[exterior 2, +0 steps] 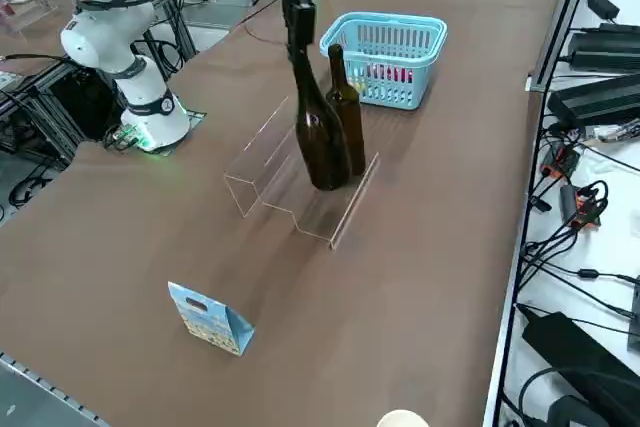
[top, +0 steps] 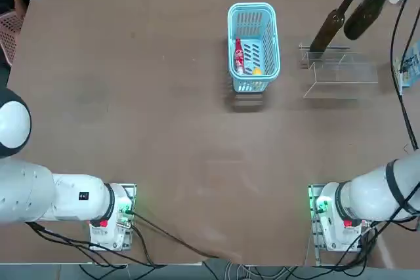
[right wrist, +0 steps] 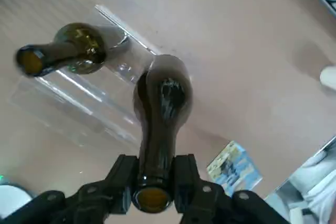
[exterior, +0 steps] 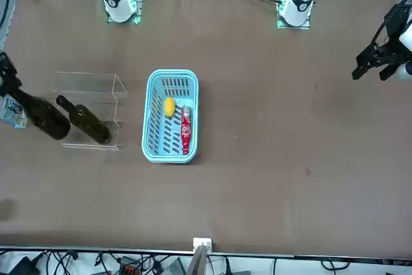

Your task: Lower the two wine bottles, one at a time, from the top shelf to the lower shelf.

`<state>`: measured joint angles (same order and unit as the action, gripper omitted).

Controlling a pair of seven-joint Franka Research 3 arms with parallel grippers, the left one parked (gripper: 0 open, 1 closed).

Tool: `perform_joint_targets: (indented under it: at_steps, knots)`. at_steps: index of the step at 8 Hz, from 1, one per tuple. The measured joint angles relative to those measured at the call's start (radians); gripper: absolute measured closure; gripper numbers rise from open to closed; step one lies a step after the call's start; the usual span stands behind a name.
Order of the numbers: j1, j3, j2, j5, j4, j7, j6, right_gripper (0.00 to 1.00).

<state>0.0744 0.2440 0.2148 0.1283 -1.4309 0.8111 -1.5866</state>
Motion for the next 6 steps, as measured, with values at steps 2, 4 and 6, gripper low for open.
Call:
perform_joint_targets:
  at_steps: [2,4,6]
  knots:
    - [-0.002,0.001,0.05,-0.002,0.007,0.023,-0.024,0.59]
    - [-0.003,0.001,0.083,-0.002,0.007,0.04,-0.024,0.59]
    - [-0.003,0.002,0.104,-0.002,0.007,0.059,-0.024,0.59]
